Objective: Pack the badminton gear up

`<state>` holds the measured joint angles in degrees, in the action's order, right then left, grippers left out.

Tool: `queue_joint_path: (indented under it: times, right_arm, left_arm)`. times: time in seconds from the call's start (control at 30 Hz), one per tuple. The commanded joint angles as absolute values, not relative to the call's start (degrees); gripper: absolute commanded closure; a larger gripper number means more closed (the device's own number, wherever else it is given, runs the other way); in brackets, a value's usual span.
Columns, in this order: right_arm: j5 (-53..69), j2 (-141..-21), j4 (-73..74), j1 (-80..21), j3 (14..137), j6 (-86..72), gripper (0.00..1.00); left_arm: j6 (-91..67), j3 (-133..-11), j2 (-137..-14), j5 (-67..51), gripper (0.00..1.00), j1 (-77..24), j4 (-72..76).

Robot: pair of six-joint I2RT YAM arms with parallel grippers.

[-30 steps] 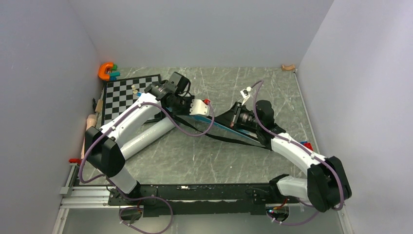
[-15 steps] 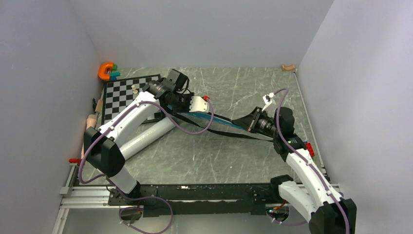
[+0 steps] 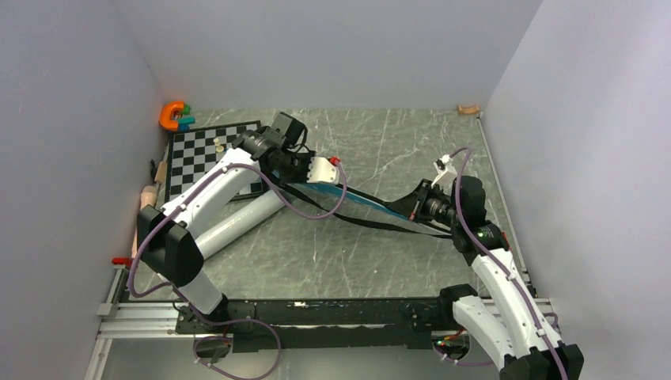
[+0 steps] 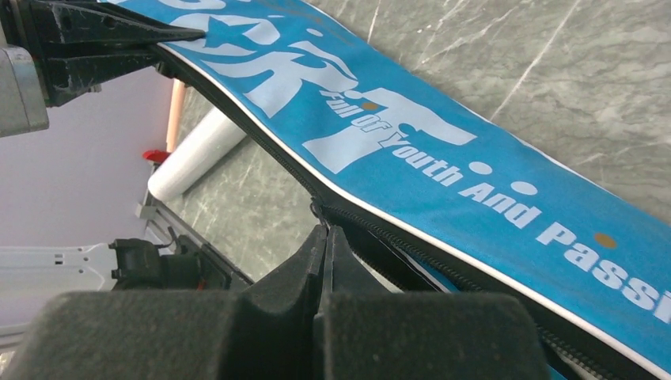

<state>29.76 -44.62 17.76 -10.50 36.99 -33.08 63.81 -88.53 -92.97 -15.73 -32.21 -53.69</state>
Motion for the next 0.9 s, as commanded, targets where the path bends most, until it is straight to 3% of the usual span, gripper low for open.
queue_joint_path:
  times: [0.0, 0.07, 0.2, 0.3, 0.43, 0.67, 0.87]
  right_arm:
    - [25.4, -41.8, 25.1, -9.4, 40.8, -29.5, 1.0]
    - [25.5, -41.3, 26.1, -9.3, 41.8, -28.7, 0.94]
    - [26.2, -42.1, 28.1, -9.4, 45.8, -24.9, 0.56]
    - [26.7, -44.0, 28.6, -9.4, 49.0, -21.4, 0.41]
    - [27.7, -45.2, 24.3, -11.4, 47.7, -17.6, 0.14]
    - [5.5, -48.3, 21.9, -33.2, 50.3, -4.8, 0.06]
    - [2.2, -48.5, 22.3, -37.2, 49.4, 3.5, 0.06]
  left_arm:
    - [64.2, -91.3, -93.4, -7.2, 1.0, -29.4, -51.4]
    - [64.2, -91.8, -93.7, -6.9, 1.0, -29.3, -51.5]
    - [64.0, -93.1, -94.2, -7.5, 1.0, -29.3, -52.5]
    - [64.2, -94.1, -94.3, -8.2, 1.0, -29.4, -53.6]
    - [64.7, -96.1, -94.5, -9.1, 1.0, -29.4, -55.4]
    - [69.2, -98.0, -92.9, -13.1, 1.0, -29.2, -58.7]
    - [73.0, -99.2, -92.0, -15.4, 1.0, -28.8, -63.3]
